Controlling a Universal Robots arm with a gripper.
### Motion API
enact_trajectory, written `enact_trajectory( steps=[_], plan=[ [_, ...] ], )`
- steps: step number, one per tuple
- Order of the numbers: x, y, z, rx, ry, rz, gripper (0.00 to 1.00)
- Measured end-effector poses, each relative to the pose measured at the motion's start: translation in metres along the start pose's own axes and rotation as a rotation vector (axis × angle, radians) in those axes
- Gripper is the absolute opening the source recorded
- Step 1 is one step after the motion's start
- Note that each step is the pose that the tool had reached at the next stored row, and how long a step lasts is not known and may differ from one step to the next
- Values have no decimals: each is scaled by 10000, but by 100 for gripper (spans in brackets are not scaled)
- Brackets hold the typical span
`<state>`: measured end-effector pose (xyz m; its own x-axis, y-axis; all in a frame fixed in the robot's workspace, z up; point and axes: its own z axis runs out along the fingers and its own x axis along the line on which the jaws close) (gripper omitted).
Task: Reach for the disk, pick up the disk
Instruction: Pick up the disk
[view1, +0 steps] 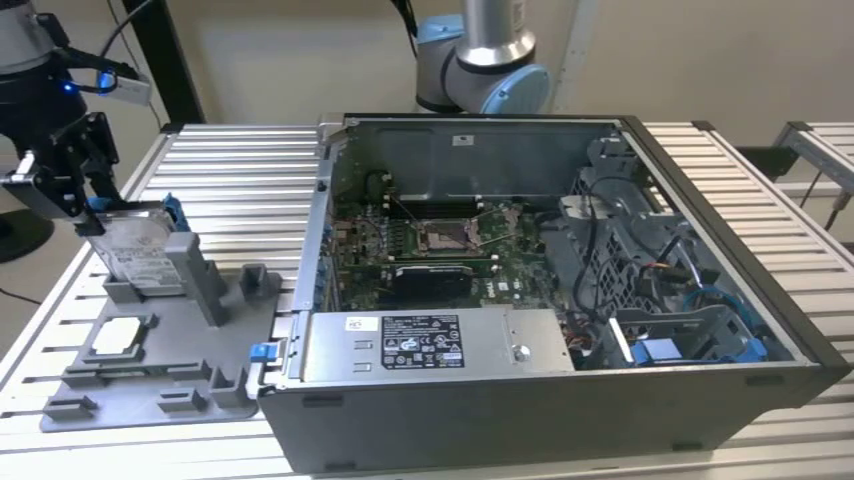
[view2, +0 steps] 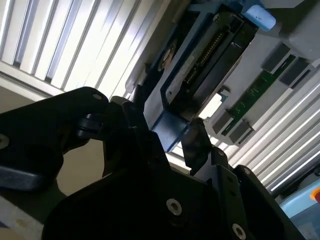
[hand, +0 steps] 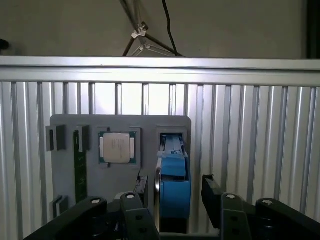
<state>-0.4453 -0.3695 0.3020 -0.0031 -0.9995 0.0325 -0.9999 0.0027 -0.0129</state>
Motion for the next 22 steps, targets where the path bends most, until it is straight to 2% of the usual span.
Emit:
enact_trajectory(
  steps=[4, 11, 15, 22],
  plan=[
    [-2, 0, 69, -33, 3, 233, 100],
    [-8, -5, 183, -54, 4, 251, 100],
    [-9, -5, 218, -52, 3, 253, 100],
    [-10, -18, 233, -52, 3, 255, 100]
  ],
)
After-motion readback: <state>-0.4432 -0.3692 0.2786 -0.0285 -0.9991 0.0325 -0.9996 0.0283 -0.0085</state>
